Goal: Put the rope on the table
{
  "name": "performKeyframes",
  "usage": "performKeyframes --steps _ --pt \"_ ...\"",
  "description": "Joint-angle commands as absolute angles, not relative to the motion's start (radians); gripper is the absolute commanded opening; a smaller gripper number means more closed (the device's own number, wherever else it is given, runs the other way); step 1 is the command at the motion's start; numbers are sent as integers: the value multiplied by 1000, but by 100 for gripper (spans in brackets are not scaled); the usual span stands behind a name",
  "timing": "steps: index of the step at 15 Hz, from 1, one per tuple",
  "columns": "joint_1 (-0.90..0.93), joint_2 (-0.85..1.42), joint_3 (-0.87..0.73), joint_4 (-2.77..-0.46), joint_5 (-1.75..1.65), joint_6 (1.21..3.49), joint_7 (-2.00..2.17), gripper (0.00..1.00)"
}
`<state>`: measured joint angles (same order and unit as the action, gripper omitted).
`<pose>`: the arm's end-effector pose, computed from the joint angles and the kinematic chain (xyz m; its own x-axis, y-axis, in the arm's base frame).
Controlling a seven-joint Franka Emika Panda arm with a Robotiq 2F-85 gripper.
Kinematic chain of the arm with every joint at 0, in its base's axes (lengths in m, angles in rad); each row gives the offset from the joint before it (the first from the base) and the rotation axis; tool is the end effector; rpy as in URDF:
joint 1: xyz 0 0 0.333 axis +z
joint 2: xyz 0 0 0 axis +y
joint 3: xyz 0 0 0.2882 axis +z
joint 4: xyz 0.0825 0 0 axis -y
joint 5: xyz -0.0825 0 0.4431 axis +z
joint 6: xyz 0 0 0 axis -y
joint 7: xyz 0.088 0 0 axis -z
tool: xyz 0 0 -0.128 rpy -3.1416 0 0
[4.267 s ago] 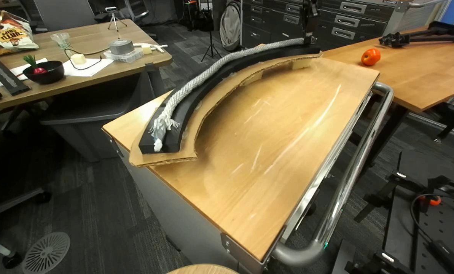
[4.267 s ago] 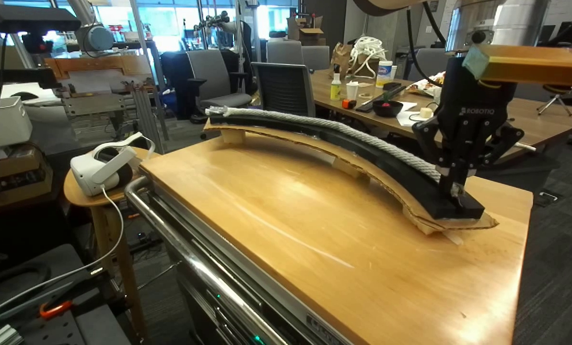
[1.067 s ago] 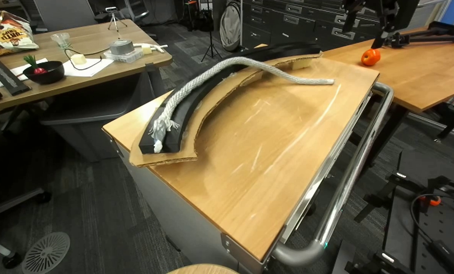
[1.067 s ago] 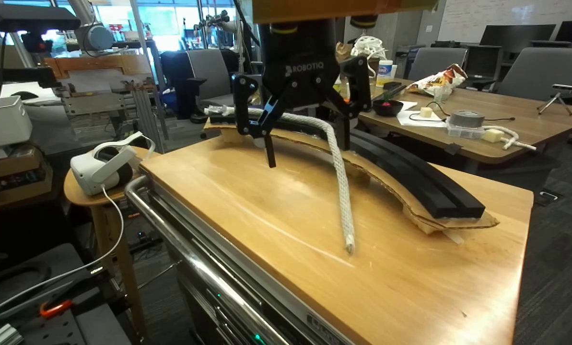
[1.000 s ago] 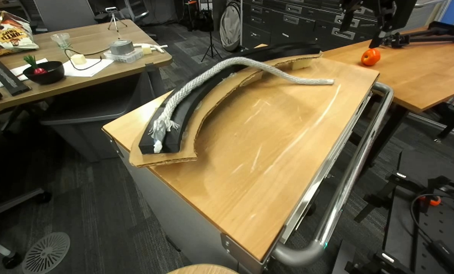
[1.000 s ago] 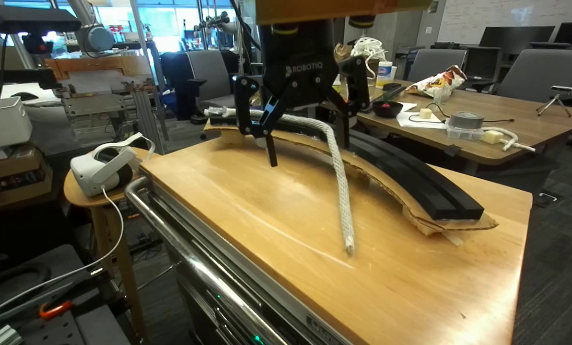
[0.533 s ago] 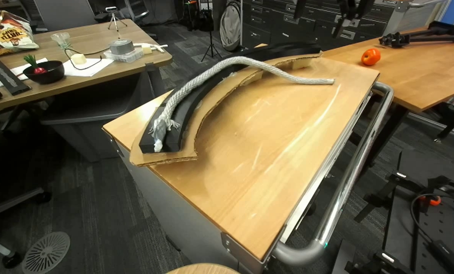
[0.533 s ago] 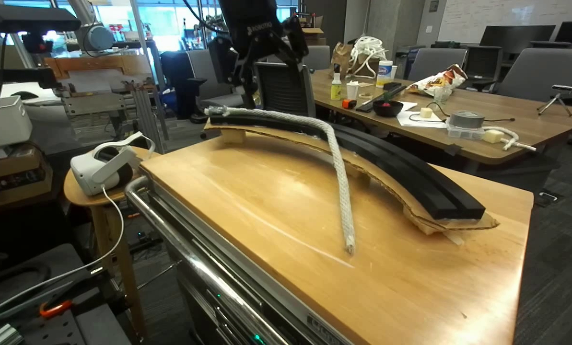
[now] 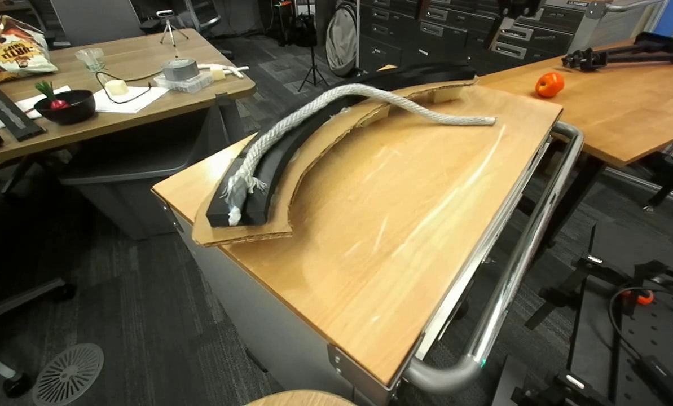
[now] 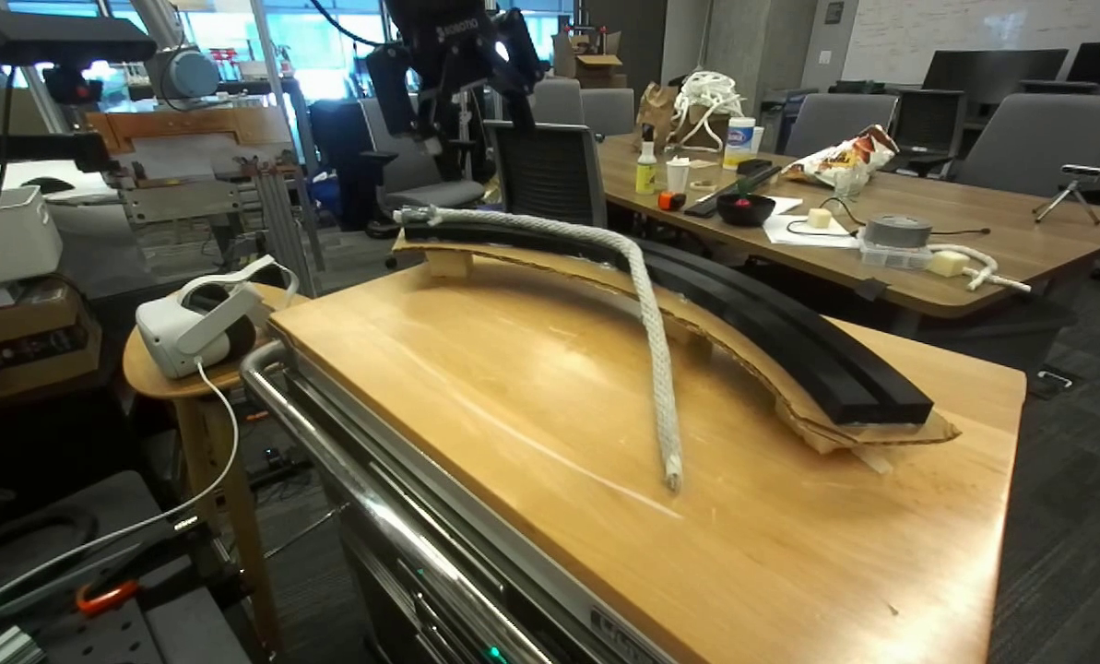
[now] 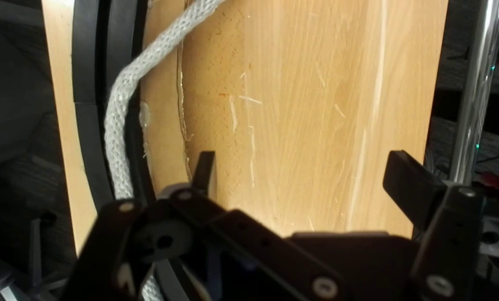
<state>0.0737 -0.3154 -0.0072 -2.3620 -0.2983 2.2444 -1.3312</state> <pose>0.5328 0.0222 0.3965 0.0337 0.9769 -0.2108 0.9733 0.0158 0.2290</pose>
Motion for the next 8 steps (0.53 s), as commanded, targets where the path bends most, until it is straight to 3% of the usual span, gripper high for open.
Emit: performKeyframes --steps 1,8 --pt "76 -315 -9 -2361 -299 2242 -1331 100" --pt "78 -101 8 -2186 -323 2216 -1369 100"
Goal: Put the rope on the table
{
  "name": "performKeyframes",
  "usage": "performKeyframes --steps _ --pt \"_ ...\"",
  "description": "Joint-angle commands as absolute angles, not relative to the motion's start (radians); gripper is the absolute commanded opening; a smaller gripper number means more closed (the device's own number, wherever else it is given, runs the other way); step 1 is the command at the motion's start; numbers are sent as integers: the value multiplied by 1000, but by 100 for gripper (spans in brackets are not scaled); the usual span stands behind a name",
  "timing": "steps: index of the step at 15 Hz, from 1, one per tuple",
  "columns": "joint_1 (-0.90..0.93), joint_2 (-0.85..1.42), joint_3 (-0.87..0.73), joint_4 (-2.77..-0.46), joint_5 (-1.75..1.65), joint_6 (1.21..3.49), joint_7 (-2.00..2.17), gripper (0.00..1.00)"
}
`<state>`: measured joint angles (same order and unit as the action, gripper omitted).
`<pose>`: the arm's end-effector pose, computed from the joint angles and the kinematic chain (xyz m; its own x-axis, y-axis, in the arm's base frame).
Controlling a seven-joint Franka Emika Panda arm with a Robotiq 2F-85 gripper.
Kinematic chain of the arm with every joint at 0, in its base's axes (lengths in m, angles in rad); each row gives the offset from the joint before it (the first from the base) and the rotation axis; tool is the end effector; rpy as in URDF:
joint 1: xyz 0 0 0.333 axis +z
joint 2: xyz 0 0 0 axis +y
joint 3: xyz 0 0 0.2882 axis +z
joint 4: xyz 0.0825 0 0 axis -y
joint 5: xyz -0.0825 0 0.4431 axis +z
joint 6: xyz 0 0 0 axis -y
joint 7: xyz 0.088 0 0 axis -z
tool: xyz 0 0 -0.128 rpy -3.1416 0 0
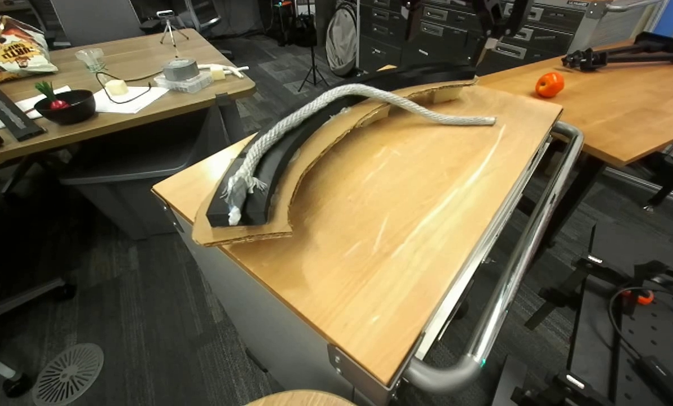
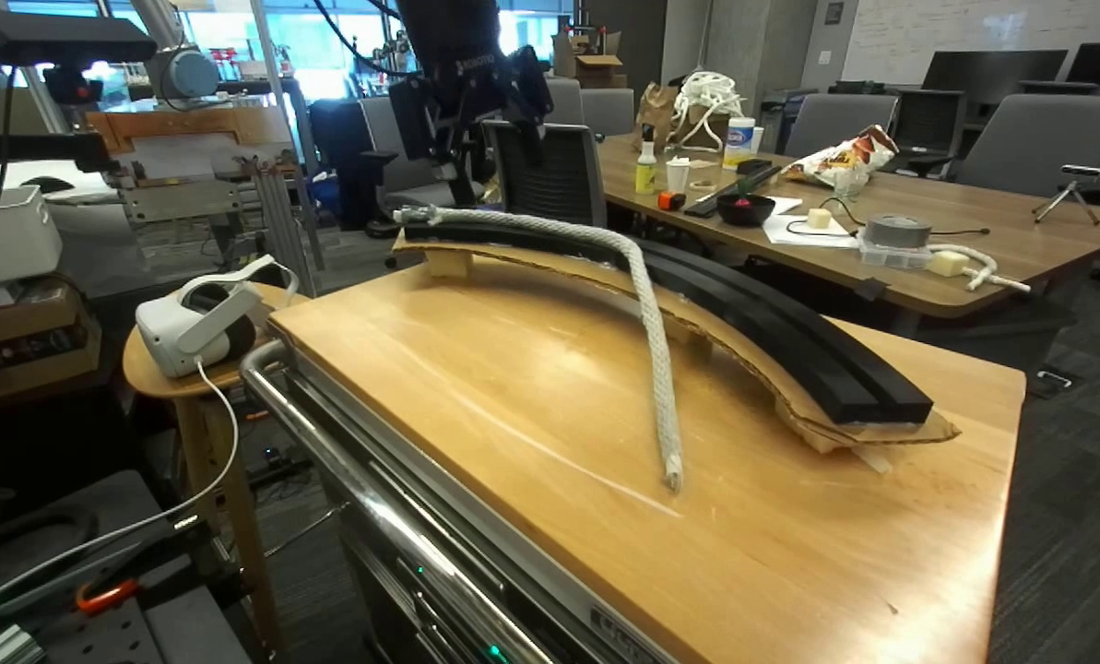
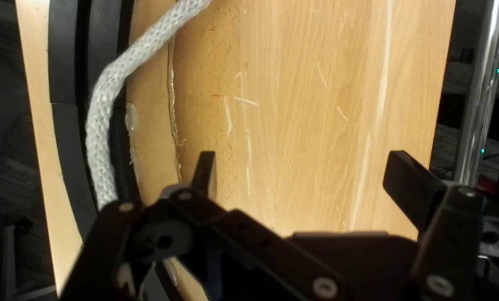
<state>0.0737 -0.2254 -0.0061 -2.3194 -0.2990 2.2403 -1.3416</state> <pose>0.5474 0.0236 0.3703 0.0123 0.9755 -0.2195 0.9839 0.0273 0.1767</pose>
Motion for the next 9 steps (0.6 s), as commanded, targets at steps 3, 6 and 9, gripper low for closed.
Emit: performKeyframes --steps 3,6,9 --pt "90 5 45 -2060 -356 2209 -1385 100" --pt "103 98 80 -1948 -320 2190 -1437 100" --pt "111 171 114 -1867 -299 2154 -1482 100"
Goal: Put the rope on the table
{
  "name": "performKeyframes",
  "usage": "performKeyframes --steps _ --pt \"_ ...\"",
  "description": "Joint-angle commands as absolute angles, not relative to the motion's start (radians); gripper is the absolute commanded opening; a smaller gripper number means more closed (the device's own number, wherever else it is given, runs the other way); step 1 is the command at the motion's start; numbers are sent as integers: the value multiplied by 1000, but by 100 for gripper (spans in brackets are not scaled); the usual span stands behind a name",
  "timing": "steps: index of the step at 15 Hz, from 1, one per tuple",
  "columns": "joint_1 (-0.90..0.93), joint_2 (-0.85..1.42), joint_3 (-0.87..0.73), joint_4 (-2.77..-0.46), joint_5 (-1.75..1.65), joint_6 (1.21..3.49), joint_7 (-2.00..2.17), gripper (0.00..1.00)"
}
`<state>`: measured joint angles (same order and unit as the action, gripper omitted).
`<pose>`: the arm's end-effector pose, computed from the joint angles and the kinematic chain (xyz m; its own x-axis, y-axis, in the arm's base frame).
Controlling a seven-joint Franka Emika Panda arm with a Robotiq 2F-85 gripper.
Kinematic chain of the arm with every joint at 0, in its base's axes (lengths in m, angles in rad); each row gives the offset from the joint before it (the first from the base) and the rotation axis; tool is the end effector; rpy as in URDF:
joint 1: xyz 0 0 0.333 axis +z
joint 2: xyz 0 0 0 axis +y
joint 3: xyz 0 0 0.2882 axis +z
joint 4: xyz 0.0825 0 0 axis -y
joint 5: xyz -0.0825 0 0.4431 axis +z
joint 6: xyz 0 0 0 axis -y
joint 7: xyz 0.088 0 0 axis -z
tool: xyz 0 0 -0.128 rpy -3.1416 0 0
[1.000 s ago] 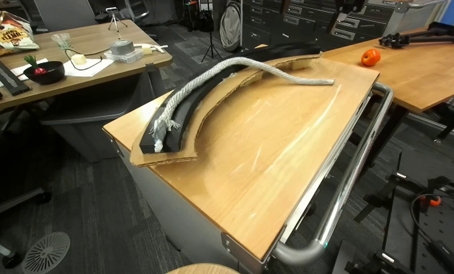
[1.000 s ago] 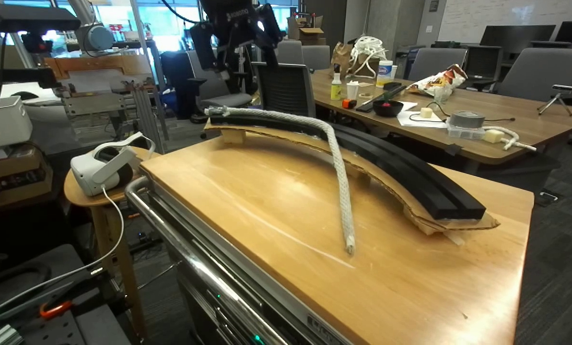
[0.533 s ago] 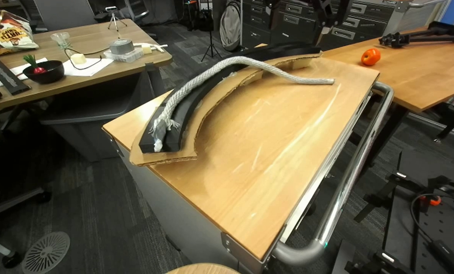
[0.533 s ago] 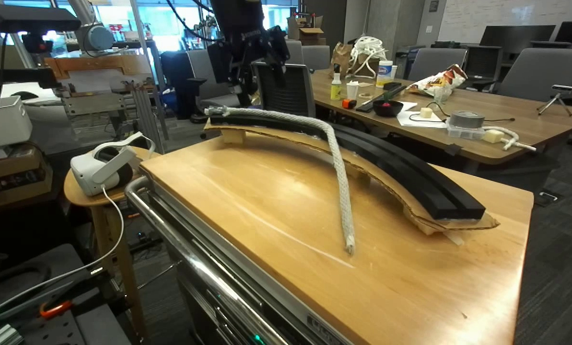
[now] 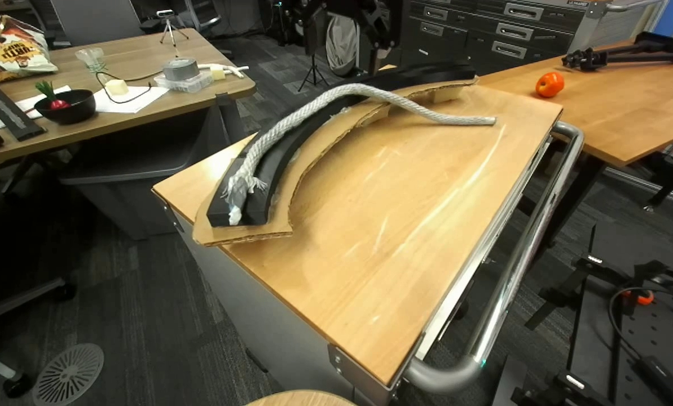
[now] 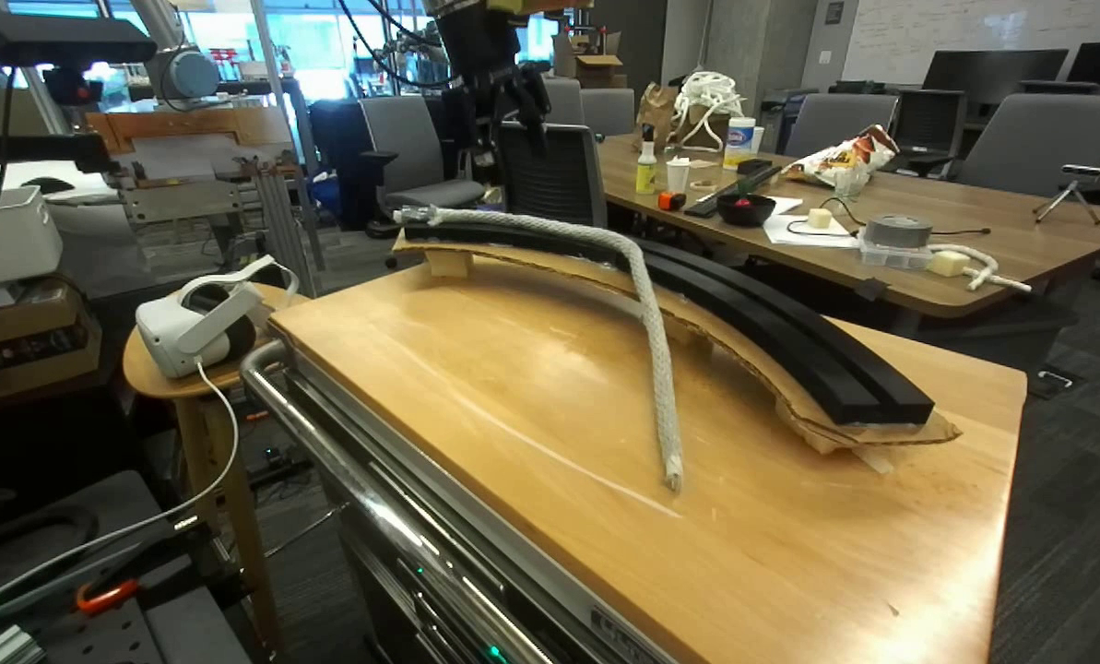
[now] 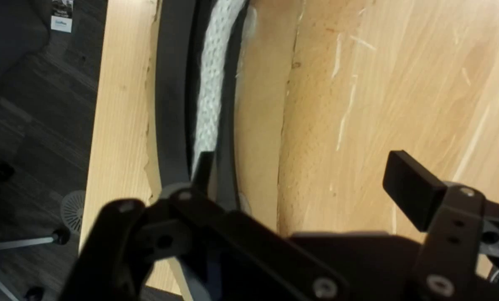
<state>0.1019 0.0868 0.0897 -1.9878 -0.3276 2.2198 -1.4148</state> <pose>0.6332 0.1064 0.3598 -0.1859 0.9495 -0.2528 0.9599 0.2305 0.1596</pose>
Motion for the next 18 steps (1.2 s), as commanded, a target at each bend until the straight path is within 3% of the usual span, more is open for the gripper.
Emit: performKeyframes --steps 1,2,10,14,16,17,18 --pt "107 183 122 -1857 -278 2137 -1516 100" --pt "103 136 115 -1933 -317 2188 -1447 100" --pt "111 236 122 -1880 -344 2164 -1479 100" --pt "149 285 142 -1831 -408 2158 -1464 80" --pt "167 295 153 -1810 -427 2160 -1463 65" --pt "174 295 159 -1803 -427 2163 -1469 50" --pt "180 295 167 -1795 -425 2164 -1481 52"
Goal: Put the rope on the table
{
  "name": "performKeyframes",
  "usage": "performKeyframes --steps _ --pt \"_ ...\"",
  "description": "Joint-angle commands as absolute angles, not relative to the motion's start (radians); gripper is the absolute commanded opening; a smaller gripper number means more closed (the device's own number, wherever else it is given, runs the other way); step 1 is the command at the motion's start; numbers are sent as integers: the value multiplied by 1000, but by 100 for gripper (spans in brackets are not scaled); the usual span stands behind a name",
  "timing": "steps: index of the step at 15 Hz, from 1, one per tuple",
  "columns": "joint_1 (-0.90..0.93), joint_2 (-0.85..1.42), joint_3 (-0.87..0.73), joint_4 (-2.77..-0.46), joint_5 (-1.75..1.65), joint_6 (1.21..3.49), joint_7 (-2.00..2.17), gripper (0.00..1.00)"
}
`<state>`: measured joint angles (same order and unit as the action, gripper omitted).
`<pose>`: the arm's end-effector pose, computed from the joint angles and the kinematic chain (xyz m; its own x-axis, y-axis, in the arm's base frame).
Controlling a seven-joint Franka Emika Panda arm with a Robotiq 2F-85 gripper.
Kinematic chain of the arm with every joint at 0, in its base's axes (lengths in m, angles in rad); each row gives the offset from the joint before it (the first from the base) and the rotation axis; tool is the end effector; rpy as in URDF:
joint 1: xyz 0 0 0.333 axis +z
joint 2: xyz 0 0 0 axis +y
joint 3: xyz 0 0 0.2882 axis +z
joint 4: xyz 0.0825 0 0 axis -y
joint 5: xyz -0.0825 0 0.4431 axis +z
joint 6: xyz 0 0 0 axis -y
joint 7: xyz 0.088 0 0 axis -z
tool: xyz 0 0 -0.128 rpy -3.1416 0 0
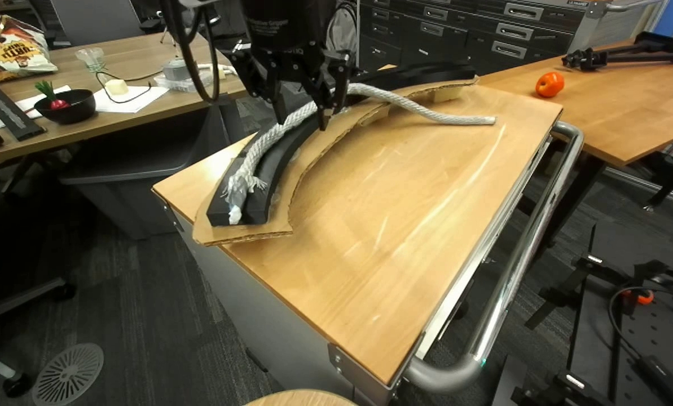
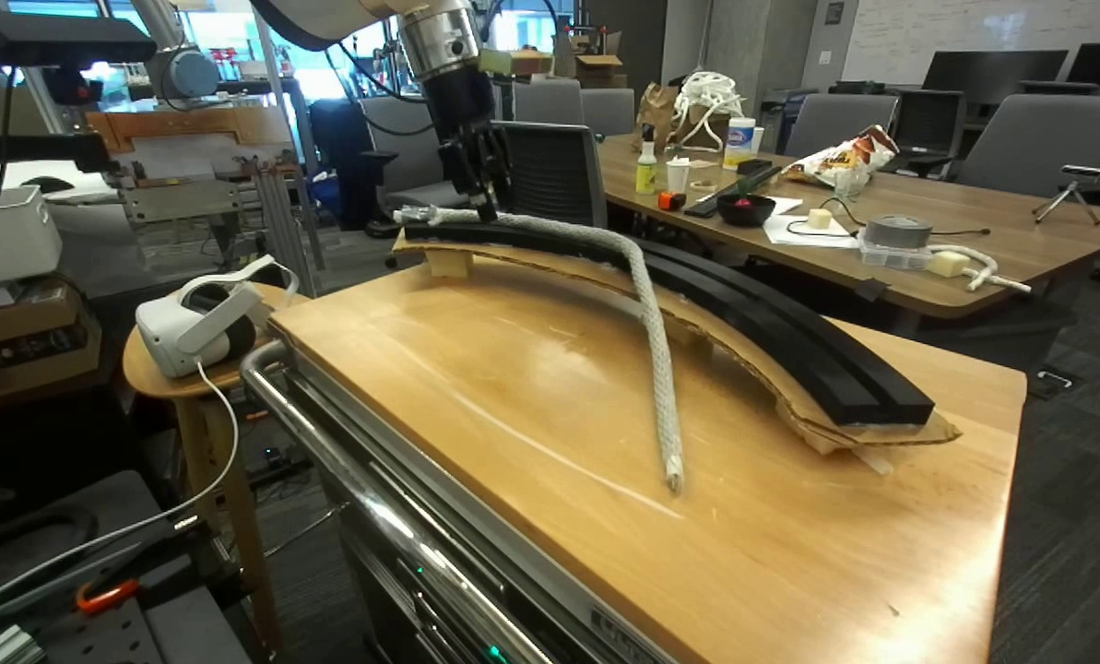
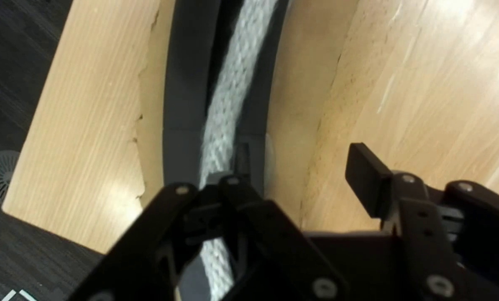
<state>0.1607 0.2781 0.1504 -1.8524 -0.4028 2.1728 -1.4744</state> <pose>0.6486 0.1829 0.3029 -0.3927 0.8721 -0.2918 0.9053 0.4225 0.0442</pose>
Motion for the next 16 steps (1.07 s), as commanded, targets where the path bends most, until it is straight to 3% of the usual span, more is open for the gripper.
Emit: performKeyframes --steps 1,3,5,7,10,14,15,16 --pt "185 297 171 -1785 -426 2169 -1478 81" --pt "188 310 182 -1762 -402 2172 -1489 79" --pt "184 329 197 -1738 -372 2179 -1510 93" --pt "181 355 211 -1707 -336 2172 -1535 98" --pt "181 397 232 -1662 -278 2154 -1589 77" --pt "174 451 244 -1612 -209 2124 -1643 59" --pt "172 460 243 -1604 -197 2119 -1651 41" --pt "169 468 243 -1596 -184 2113 -1660 33"
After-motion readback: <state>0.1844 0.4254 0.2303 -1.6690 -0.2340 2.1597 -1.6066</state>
